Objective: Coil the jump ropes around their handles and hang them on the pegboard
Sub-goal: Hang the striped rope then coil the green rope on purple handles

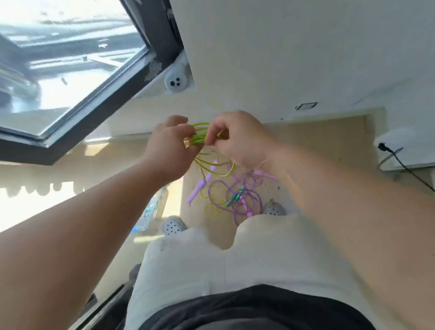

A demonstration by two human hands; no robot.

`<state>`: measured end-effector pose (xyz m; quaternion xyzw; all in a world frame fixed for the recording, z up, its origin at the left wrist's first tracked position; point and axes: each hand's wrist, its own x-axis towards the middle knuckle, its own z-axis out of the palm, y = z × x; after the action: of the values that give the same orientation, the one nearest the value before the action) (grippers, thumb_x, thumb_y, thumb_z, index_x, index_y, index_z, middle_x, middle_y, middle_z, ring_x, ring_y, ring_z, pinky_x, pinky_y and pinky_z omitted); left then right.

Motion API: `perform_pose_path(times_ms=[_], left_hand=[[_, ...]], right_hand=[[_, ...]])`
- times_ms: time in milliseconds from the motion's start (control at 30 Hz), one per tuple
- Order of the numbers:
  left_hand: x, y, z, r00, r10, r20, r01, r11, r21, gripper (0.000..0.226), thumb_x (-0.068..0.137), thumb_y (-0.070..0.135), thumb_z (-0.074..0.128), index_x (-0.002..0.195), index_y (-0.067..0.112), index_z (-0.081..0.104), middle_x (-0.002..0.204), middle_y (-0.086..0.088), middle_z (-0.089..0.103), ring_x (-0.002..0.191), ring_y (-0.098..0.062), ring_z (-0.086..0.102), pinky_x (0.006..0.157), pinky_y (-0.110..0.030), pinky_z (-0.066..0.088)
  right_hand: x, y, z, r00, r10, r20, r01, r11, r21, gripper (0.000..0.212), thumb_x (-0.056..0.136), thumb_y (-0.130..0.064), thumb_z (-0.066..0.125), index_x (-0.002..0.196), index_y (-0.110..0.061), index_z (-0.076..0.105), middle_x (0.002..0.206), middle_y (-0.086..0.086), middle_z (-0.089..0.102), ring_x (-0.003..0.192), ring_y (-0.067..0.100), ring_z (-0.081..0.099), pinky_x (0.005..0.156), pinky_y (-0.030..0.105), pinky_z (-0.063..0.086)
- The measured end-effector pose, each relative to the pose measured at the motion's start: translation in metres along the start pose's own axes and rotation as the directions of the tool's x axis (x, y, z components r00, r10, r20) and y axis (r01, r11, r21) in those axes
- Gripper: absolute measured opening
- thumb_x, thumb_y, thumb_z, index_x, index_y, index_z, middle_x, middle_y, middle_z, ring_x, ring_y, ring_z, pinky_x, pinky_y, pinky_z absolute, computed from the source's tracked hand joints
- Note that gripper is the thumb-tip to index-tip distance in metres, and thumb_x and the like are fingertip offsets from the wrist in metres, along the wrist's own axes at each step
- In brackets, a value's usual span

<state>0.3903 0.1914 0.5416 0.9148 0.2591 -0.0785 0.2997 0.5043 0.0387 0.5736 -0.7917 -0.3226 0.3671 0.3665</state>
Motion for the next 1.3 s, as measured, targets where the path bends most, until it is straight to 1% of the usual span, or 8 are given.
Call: perform_pose_path(times_ms=[133, 267, 467, 667, 800, 933, 1067, 1300], left_hand=[[-0.039, 0.104, -0.078, 0.991, 0.038, -0.126, -0.057, 0.986, -0.155, 0.019, 0.098, 0.022, 0.065, 0.105, 0.006, 0.072, 0.124, -0.010, 0.062, 0.116, -0.024, 0.055, 0.095, -0.024, 0.038], [-0.068, 0.191, -0.134, 0.983, 0.062, -0.175, -0.096, 0.976, -0.195, 0.021, 0.100, 0.020, 0.060, 0.089, 0.003, 0.065, 0.083, -0.009, 0.058, 0.086, -0.026, 0.054, 0.071, -0.035, 0.036], [-0.091, 0.250, -0.153, 0.933, 0.251, -0.258, -0.297, 0.942, -0.156, 0.012, 0.096, 0.021, 0.067, 0.100, 0.010, 0.068, 0.104, 0.000, 0.058, 0.094, -0.011, 0.052, 0.079, -0.009, 0.037], [-0.094, 0.246, -0.140, 0.969, 0.224, -0.099, -0.233, 0.969, -0.083, 0.016, 0.096, 0.033, 0.066, 0.092, 0.018, 0.062, 0.087, -0.001, 0.066, 0.080, -0.020, 0.064, 0.078, -0.039, 0.053], [-0.104, 0.255, -0.137, 0.977, 0.150, -0.151, -0.197, 0.901, -0.386, 0.014, 0.100, 0.020, 0.060, 0.086, 0.017, 0.058, 0.080, 0.002, 0.072, 0.074, -0.012, 0.070, 0.076, -0.037, 0.054], [-0.111, 0.287, -0.148, 0.967, 0.239, -0.090, -0.256, 0.889, -0.380, 0.016, 0.103, 0.024, 0.053, 0.091, 0.013, 0.056, 0.080, 0.000, 0.070, 0.076, -0.016, 0.066, 0.074, -0.039, 0.053], [-0.116, 0.322, -0.166, 0.960, 0.266, -0.087, -0.271, 0.806, -0.527, 0.022, 0.106, 0.028, 0.048, 0.102, 0.007, 0.054, 0.076, -0.004, 0.068, 0.059, -0.021, 0.061, 0.066, -0.047, 0.057], [-0.138, 0.383, -0.187, 0.987, 0.160, -0.036, -0.114, 0.517, -0.848, 0.016, 0.107, 0.029, 0.048, 0.105, 0.016, 0.056, 0.069, -0.006, 0.061, 0.053, -0.027, 0.058, 0.057, -0.042, 0.058]], right_hand=[[-0.054, -0.072, -0.081, 0.985, -0.099, -0.143, 0.109, 0.992, 0.066, 0.024, 0.086, -0.013, 0.071, 0.099, -0.022, 0.052, 0.082, -0.011, 0.055, 0.062, 0.002, 0.049, 0.062, 0.022, 0.041], [-0.102, -0.107, -0.153, 0.976, -0.138, -0.171, 0.161, 0.979, 0.127, 0.050, 0.084, -0.025, 0.078, 0.126, -0.033, 0.052, 0.114, -0.011, 0.056, 0.072, 0.006, 0.054, 0.073, 0.024, 0.053], [-0.148, -0.110, -0.215, 0.990, -0.140, -0.025, 0.142, 0.976, 0.162, 0.038, 0.095, -0.023, 0.069, 0.132, -0.028, 0.061, 0.109, -0.003, 0.067, 0.073, 0.013, 0.061, 0.074, 0.033, 0.056], [-0.191, -0.100, -0.228, 0.967, -0.117, -0.226, 0.116, 0.993, -0.014, 0.069, 0.090, -0.019, 0.073, 0.146, -0.045, 0.042, 0.109, -0.008, 0.057, 0.067, 0.004, 0.046, 0.076, 0.026, 0.050], [-0.217, -0.080, -0.223, 0.971, -0.019, -0.237, -0.026, 0.983, -0.183, 0.060, 0.087, -0.024, 0.076, 0.140, -0.038, 0.052, 0.112, -0.012, 0.057, 0.070, -0.007, 0.048, 0.075, 0.016, 0.039], [-0.243, -0.057, -0.208, 0.971, 0.116, -0.209, -0.126, 0.991, -0.034, 0.045, 0.079, -0.038, 0.084, 0.118, -0.040, 0.062, 0.106, -0.022, 0.062, 0.096, -0.008, 0.055, 0.082, 0.015, 0.041], [-0.261, -0.041, -0.188, 0.936, 0.256, -0.241, -0.207, 0.956, 0.210, 0.070, 0.076, -0.038, 0.086, 0.137, -0.029, 0.054, 0.124, -0.024, 0.053, 0.125, 0.000, 0.047, 0.092, 0.014, 0.038], [-0.273, -0.038, -0.154, 0.953, 0.301, -0.025, -0.293, 0.942, 0.163, 0.084, 0.084, -0.031, 0.082, 0.154, -0.023, 0.036, 0.152, -0.012, 0.037, 0.135, 0.001, 0.032, 0.101, 0.020, 0.033]])
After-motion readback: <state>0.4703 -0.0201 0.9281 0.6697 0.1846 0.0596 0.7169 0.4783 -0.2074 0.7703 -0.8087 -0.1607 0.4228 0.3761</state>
